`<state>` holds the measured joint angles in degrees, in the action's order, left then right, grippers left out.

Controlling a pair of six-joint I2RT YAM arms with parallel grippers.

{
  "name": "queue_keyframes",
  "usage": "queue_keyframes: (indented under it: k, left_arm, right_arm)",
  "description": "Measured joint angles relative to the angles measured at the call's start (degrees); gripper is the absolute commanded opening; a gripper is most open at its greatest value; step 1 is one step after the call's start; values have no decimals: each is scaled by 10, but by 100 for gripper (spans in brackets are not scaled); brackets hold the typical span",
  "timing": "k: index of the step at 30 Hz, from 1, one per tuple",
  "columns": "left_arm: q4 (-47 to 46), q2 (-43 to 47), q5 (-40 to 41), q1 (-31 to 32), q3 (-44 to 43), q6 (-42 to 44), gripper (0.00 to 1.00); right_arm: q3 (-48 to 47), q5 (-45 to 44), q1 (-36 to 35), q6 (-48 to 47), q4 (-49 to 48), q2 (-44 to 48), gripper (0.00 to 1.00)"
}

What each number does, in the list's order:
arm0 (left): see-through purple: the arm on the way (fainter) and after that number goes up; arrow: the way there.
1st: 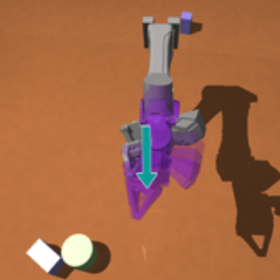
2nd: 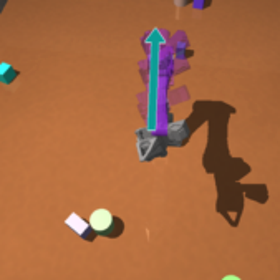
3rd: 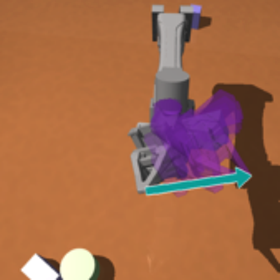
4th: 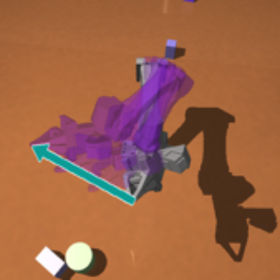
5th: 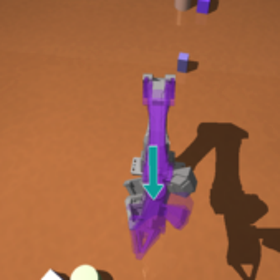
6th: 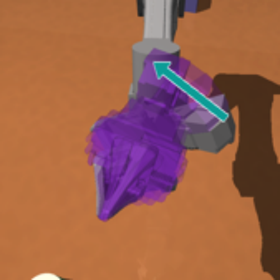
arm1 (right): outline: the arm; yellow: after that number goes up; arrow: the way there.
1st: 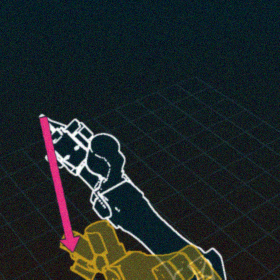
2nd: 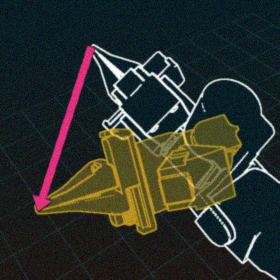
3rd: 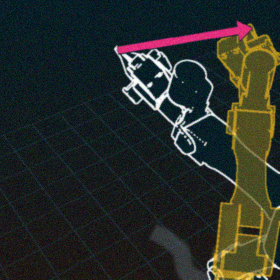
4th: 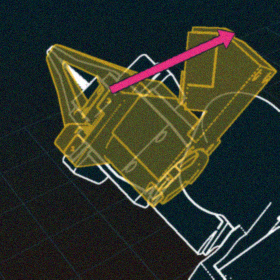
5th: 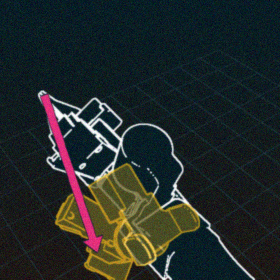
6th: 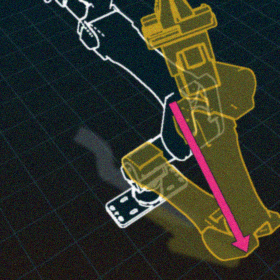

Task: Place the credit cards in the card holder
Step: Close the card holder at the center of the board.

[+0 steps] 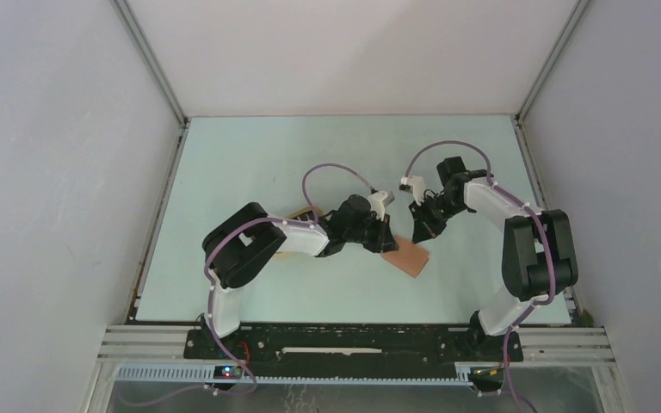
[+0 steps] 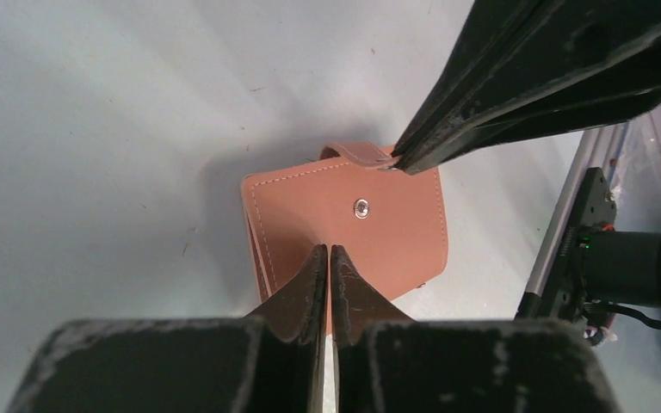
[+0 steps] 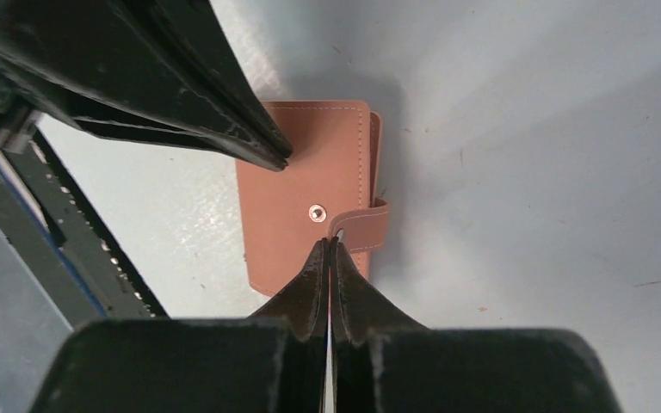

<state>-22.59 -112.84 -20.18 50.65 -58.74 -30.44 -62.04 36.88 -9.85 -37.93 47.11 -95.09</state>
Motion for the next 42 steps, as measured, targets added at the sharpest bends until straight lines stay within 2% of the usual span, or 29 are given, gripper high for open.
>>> queue_keyframes:
  k: [13,22,42]
  left_arm:
    - [-70,0,-39,-19,28,-47,3]
    - [-78,0,-45,-20,28,-57,1]
    - [-100,-14,-61,-36,28,-96,0]
  right_arm:
    - [23,-39,-24,-22,-28,6,0]
    - [37,-50,-45,-37,-40,37,0]
    - [57,-86,-93,-46,-63,40,0]
